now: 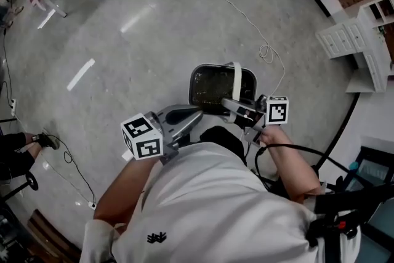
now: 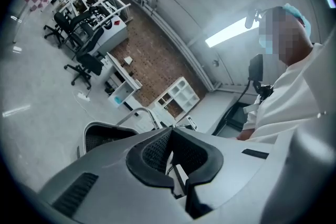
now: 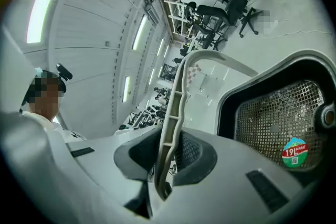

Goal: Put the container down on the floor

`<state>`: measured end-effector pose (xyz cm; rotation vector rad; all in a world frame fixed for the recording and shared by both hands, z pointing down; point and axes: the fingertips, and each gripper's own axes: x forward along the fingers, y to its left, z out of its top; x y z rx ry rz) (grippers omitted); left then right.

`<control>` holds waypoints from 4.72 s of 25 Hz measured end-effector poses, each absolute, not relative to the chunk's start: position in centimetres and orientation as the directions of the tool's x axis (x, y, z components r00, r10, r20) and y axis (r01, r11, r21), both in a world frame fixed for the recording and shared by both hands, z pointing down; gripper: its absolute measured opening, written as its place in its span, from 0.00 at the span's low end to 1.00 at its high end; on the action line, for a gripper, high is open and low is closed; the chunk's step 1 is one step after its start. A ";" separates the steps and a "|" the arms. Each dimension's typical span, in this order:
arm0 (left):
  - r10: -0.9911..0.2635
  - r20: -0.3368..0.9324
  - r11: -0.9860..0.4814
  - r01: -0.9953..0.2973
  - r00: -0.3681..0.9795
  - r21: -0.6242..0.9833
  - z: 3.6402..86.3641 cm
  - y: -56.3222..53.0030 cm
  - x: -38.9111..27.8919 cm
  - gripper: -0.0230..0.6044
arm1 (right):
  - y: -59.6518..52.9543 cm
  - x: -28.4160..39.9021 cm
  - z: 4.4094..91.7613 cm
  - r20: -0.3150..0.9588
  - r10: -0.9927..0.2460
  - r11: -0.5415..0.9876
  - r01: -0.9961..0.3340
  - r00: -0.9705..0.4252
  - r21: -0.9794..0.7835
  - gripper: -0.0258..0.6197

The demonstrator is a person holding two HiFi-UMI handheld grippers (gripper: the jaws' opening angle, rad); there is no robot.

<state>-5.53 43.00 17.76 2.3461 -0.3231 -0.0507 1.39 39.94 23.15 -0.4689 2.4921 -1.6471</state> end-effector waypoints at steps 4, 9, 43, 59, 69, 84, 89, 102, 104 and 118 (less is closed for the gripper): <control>-0.249 0.078 -0.683 -0.232 0.965 0.693 18.4 38.5 -6.9 0.05 | 32.8 0.4 24.2 0.081 -0.327 0.377 -0.209 -0.942 -0.902 0.10; -0.292 0.096 -0.659 -0.273 0.952 0.700 19.3 31.0 -6.4 0.05 | 21.2 0.2 26.2 0.053 -0.327 0.366 -0.178 -0.943 -0.914 0.10; -0.432 0.205 -0.381 -0.384 0.878 0.841 43.4 -12.6 -0.1 0.05 | -28.0 3.6 73.8 0.186 -0.235 0.144 -0.224 -0.954 -0.964 0.10; -0.430 0.194 -0.353 -0.362 0.882 0.863 48.5 -14.5 0.3 0.05 | -30.2 2.3 78.5 0.116 -0.252 0.132 -0.153 -0.961 -0.979 0.10; -0.418 0.191 -0.356 -0.353 0.888 0.865 48.7 -14.7 0.0 0.05 | -30.2 2.5 78.7 0.124 -0.252 0.154 -0.166 -0.960 -0.974 0.10; -0.413 0.183 -0.352 -0.342 0.892 0.871 48.6 -14.2 0.4 0.05 | -30.6 3.5 79.7 0.202 -0.258 0.155 -0.247 -0.945 -0.956 0.26; -0.414 0.179 -0.352 -0.339 0.893 0.873 48.5 -14.2 0.1 0.05 | -30.5 3.7 79.8 0.223 -0.265 0.157 -0.270 -0.938 -0.950 0.29; -0.410 0.165 -0.357 -0.325 0.897 0.876 48.4 -14.4 0.2 0.05 | -30.4 4.8 79.7 0.213 -0.289 0.119 -0.256 -0.933 -0.959 0.29; -0.411 0.164 -0.358 -0.325 0.897 0.875 48.4 -14.5 0.2 0.05 | -30.5 4.6 79.6 0.200 -0.289 0.122 -0.243 -0.936 -0.962 0.29; -0.413 0.162 -0.357 -0.323 0.896 0.876 48.3 -14.4 0.6 0.05 | -30.4 5.2 79.2 0.179 -0.300 0.116 -0.222 -0.937 -0.968 0.29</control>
